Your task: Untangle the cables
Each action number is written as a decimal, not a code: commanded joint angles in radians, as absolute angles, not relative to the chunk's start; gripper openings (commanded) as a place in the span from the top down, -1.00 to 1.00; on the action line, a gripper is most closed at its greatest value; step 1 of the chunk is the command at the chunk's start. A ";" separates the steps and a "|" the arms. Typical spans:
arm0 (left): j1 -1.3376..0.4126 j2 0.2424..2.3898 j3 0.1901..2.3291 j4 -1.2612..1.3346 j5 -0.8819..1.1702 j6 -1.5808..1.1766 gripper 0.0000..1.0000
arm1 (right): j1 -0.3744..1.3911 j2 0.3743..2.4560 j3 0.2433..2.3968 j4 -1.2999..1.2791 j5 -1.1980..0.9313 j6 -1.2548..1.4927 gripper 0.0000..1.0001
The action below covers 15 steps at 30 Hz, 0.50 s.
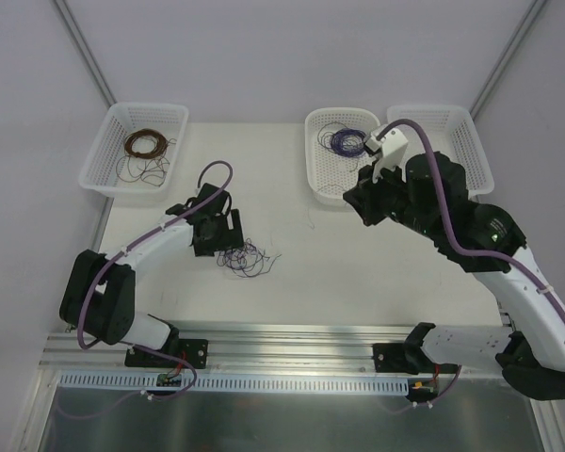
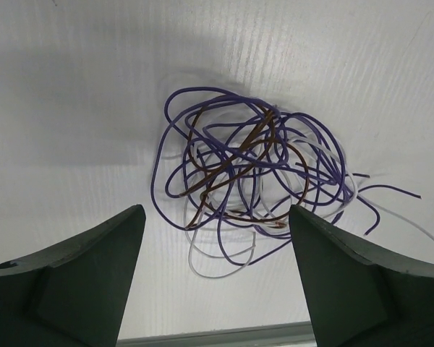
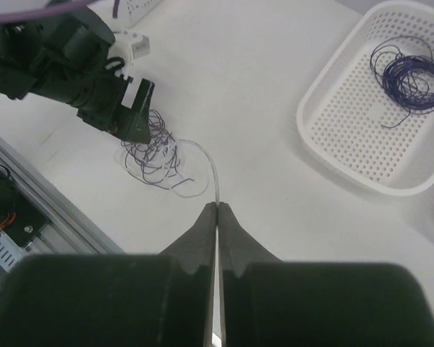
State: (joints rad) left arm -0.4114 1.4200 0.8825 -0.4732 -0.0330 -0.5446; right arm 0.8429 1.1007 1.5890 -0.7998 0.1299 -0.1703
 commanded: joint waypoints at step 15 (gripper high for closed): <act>-0.408 1.640 0.973 -0.477 -0.225 -0.543 -0.06 | 0.799 0.999 1.887 -0.851 0.507 -0.412 0.99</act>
State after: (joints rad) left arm -0.4126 1.6333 0.9432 -0.4576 -0.1295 -0.5579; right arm 0.8043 1.0672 1.8324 -0.8604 0.3054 -0.3061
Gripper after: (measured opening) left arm 0.535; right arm 0.013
